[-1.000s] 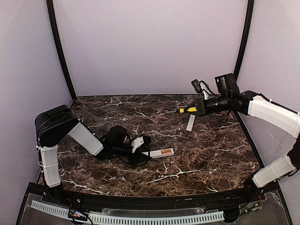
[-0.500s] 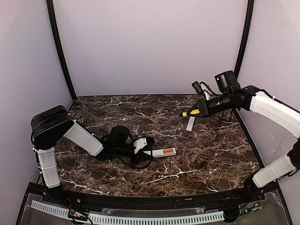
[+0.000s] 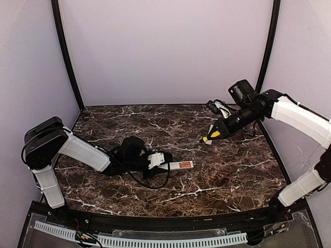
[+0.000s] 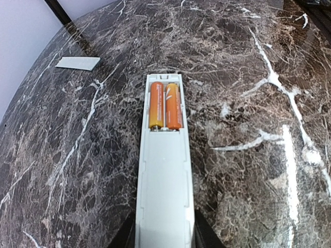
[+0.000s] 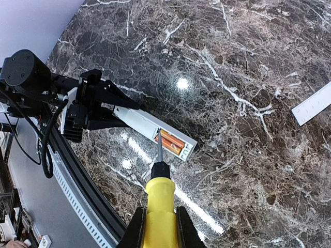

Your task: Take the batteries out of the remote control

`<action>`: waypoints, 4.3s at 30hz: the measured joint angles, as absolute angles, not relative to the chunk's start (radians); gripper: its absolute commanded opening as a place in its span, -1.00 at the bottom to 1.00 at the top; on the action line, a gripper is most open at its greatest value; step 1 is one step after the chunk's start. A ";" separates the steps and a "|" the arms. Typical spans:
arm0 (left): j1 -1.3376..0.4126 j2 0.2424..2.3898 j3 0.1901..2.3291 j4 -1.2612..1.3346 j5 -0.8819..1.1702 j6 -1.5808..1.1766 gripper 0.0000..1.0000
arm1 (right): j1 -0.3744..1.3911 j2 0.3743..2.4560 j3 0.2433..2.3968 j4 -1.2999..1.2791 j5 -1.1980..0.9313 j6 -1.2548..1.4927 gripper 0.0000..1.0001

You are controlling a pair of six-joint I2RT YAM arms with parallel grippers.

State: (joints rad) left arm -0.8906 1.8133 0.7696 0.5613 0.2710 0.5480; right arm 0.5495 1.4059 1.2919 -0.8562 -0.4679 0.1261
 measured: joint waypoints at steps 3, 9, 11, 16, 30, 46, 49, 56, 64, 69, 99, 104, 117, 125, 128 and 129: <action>-0.891 1.813 0.770 0.539 0.255 0.562 -0.99 | 0.575 1.416 1.295 -0.889 -0.447 0.112 -1.00; -0.893 1.812 0.770 0.520 0.231 0.566 -0.99 | 0.617 1.461 1.296 -0.909 -0.408 0.112 -1.00; -0.896 1.810 0.770 0.519 0.222 0.566 -0.99 | 0.630 1.483 1.296 -0.908 -0.398 0.122 -1.00; -0.904 1.809 0.770 0.519 0.198 0.566 -0.99 | 0.642 1.523 1.295 -0.890 -0.376 0.160 -1.00; -0.919 1.808 0.770 0.505 0.150 0.564 -0.99 | 0.653 1.578 1.249 -0.838 -0.362 0.244 -1.00; -0.934 1.808 0.780 0.498 0.125 0.562 -0.99 | 0.654 1.607 1.230 -0.783 -0.336 0.290 -1.00; -0.935 1.808 0.783 0.498 0.119 0.561 -0.99 | 0.654 1.607 1.230 -0.781 -0.334 0.290 -1.00; -0.936 1.808 0.783 0.492 0.111 0.562 -0.99 | 0.654 1.612 1.223 -0.781 -0.331 0.291 -1.00; -0.938 1.808 0.785 0.488 0.104 0.561 -0.99 | 0.654 1.612 1.223 -0.780 -0.317 0.294 -1.00; -0.941 1.808 0.789 0.482 0.098 0.561 -0.99 | 0.654 1.612 1.223 -0.778 -0.317 0.294 -1.00; -0.943 1.808 0.803 0.460 0.087 0.558 -0.99 | 0.654 1.620 1.225 -0.749 -0.324 0.301 -1.00; -0.942 1.808 0.804 0.455 0.083 0.552 -0.99 | 0.655 1.627 1.231 -0.748 -0.324 0.302 -1.00; -0.942 1.808 0.816 0.431 0.065 0.542 -0.99 | 0.685 1.649 1.265 -0.756 -0.282 0.305 -1.00; -0.941 1.808 0.819 0.424 0.061 0.538 -0.99 | 0.710 1.668 1.285 -0.758 -0.246 0.316 -1.00; -0.941 1.808 0.819 0.424 0.060 0.538 -0.99 | 0.712 1.672 1.290 -0.762 -0.241 0.316 -1.00; -0.941 1.808 0.819 0.424 0.059 0.538 -0.99 | 0.712 1.674 1.293 -0.763 -0.241 0.316 -1.00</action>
